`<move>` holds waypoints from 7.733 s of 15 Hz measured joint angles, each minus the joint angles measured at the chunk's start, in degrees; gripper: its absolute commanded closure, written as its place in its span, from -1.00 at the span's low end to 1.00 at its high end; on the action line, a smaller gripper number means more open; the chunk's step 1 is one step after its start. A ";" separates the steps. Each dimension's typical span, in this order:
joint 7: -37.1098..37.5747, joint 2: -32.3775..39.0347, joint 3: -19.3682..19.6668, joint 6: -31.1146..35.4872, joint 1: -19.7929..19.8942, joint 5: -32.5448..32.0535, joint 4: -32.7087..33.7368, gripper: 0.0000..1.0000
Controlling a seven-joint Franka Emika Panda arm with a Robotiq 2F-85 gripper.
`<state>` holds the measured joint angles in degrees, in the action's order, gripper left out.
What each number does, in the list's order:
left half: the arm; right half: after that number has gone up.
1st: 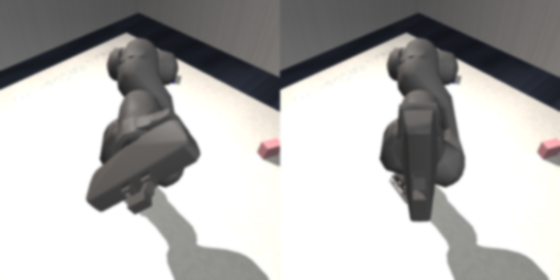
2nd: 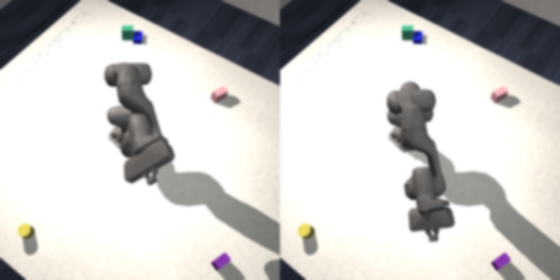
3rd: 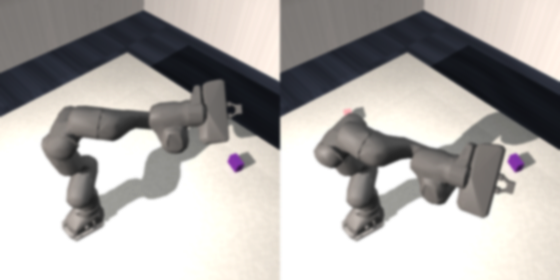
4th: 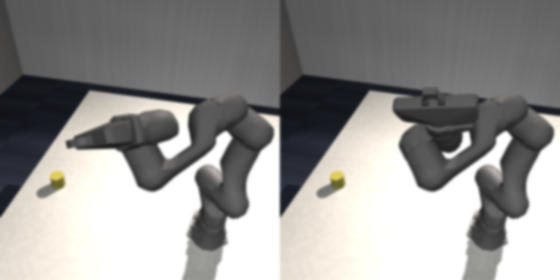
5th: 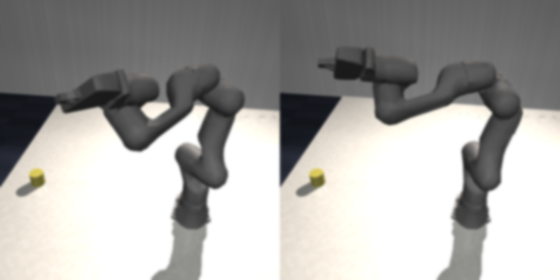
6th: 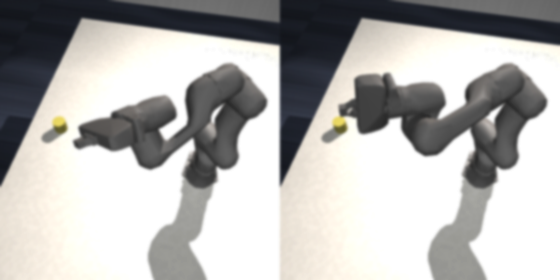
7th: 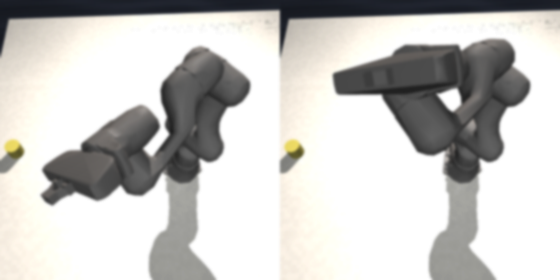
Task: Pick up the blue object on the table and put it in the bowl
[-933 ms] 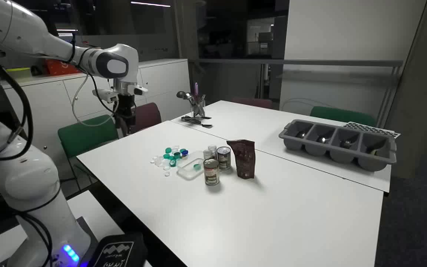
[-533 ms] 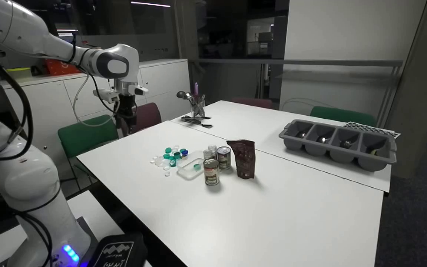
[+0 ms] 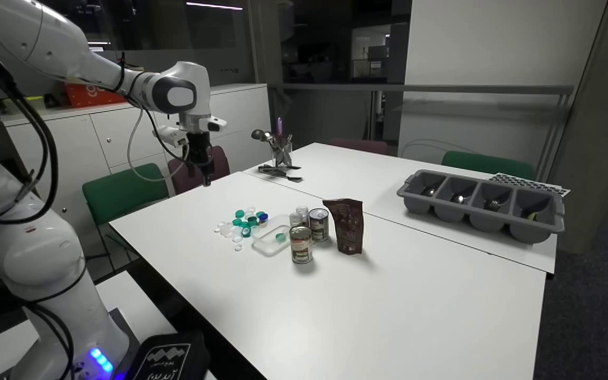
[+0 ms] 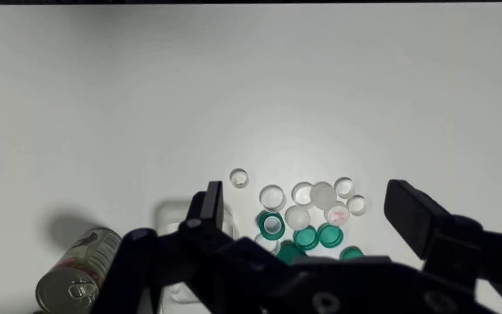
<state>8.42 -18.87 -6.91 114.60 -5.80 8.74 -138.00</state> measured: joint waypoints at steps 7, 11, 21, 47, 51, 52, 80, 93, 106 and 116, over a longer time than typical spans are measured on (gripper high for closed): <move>4.94 11.27 -1.08 -4.04 -0.23 -2.71 12.39 -1.00; 4.94 13.95 -1.15 -7.73 -0.32 -2.71 15.75 -1.00; 2.28 18.51 -1.09 -4.49 -0.31 -3.84 17.58 -1.00; 6.16 62.17 2.57 -17.05 -4.70 -8.78 62.34 -1.00; 6.16 62.17 2.57 -17.38 -4.71 -8.78 62.73 -1.00; 6.16 62.17 2.57 -17.38 -4.71 -8.78 62.74 -1.00; 4.81 74.08 5.83 -3.52 -6.81 -11.84 69.01 -1.00; 4.80 76.20 6.06 -3.52 -6.78 -11.83 70.80 -0.29; 4.80 76.91 6.06 -3.52 -6.77 -11.83 71.91 -0.02; 4.80 76.91 6.06 -3.52 -6.77 -11.83 71.93 0.94</move>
<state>13.22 58.04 -0.84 111.08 -12.58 -3.09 -66.07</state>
